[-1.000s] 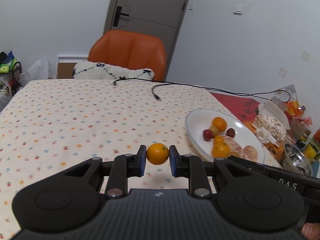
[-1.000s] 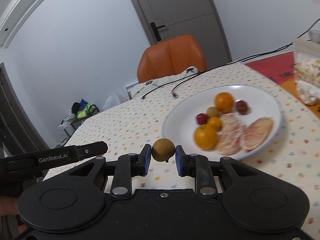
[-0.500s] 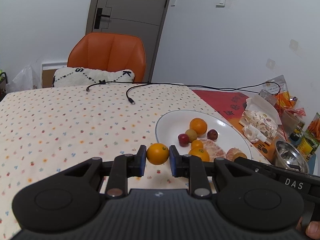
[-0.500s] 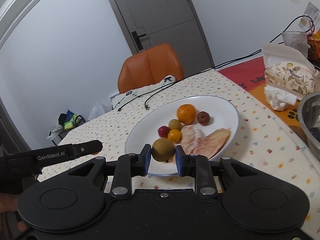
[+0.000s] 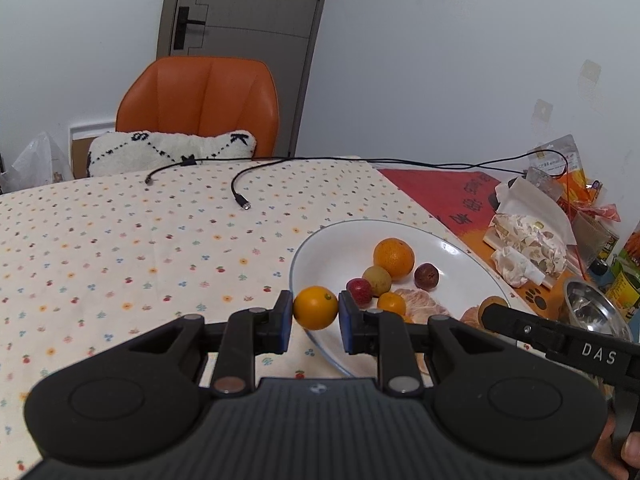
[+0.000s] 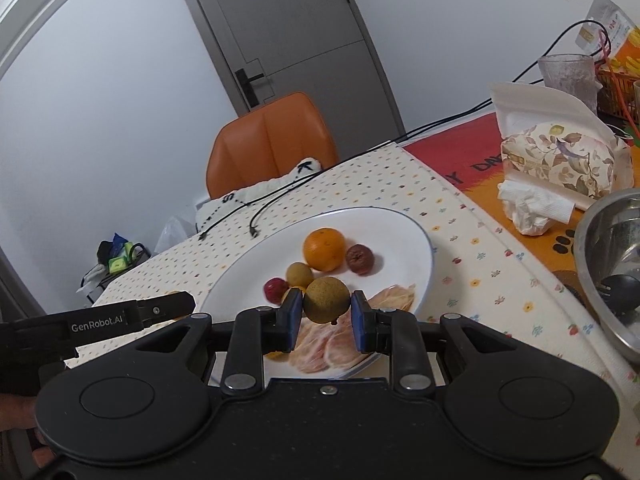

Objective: Organize fruits
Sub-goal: 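Open the left gripper to drop the orange while the right releases the brown fruit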

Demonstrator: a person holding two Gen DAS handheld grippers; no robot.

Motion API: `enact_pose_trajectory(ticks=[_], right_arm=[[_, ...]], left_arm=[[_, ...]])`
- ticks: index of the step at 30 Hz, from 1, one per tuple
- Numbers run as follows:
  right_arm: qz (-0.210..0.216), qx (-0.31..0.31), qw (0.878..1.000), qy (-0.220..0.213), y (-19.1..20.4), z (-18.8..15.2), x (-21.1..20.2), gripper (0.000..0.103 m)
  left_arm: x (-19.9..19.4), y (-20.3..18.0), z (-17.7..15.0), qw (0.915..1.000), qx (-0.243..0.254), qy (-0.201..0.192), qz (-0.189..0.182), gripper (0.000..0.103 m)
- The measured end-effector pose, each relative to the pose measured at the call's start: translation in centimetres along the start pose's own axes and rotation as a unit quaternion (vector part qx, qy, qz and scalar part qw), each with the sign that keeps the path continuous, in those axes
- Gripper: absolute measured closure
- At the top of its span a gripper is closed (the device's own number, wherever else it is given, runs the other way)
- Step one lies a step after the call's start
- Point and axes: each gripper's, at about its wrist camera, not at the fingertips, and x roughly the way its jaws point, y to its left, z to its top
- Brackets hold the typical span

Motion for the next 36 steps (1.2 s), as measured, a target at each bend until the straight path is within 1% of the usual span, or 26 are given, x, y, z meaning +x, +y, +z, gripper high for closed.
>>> enact_pose_trajectory(ticks=[11, 16, 17, 19, 21, 24, 25, 27, 31, 33, 36], right_arm=[[-0.004, 0.005, 1.000, 0.006, -1.0, 0.6, 2.0, 0.078], [-0.006, 0.001, 1.000, 0.006, -1.1, 0.7, 2.8, 0.078], [-0.007, 0.001, 1.000, 0.006, -1.1, 0.7, 2.8, 0.078], [-0.006, 0.001, 1.000, 0.004, -1.1, 0.8, 2.9, 0.074], [-0.013, -0.001, 1.000, 0.000, -1.0, 0.7, 2.8, 0.066], [-0.008, 0.003, 1.000, -0.002, -1.1, 0.6, 2.6, 0.059], [-0.008, 0.003, 1.000, -0.002, -1.1, 0.6, 2.4, 0.059], [-0.008, 0.002, 1.000, -0.004, -1.0, 0.5, 2.1, 0.056], [-0.008, 0.005, 1.000, -0.006, -0.9, 0.2, 1.5, 0.054], [-0.009, 0.006, 1.000, -0.007, -0.8, 0.0, 1.2, 0.053], [-0.004, 0.011, 1.000, -0.006, -0.6, -0.3, 0.7, 0.053]], left_arm=[[2.4, -1.1, 0.4, 0.9999, 0.006, 0.011, -0.009, 0.080], [2.5, -1.2, 0.5, 0.9999, 0.011, 0.004, -0.007, 0.080], [2.5, -1.1, 0.5, 0.9999, 0.012, 0.005, -0.005, 0.078], [2.5, -1.0, 0.6, 0.9999, 0.011, 0.007, -0.002, 0.076], [2.3, -0.7, 0.6, 1.0000, 0.006, 0.007, 0.001, 0.076], [1.9, -0.3, 0.6, 1.0000, 0.000, 0.006, 0.004, 0.074], [1.7, -0.1, 0.5, 1.0000, -0.002, 0.005, 0.005, 0.073], [1.3, 0.0, 0.5, 1.0000, -0.005, 0.003, 0.008, 0.069], [0.6, 0.2, 0.3, 0.9999, -0.008, 0.002, 0.012, 0.059], [0.2, 0.4, 0.1, 0.9998, -0.012, 0.001, 0.017, 0.050], [-0.3, 0.9, -0.1, 0.9996, -0.019, 0.000, 0.023, 0.044]])
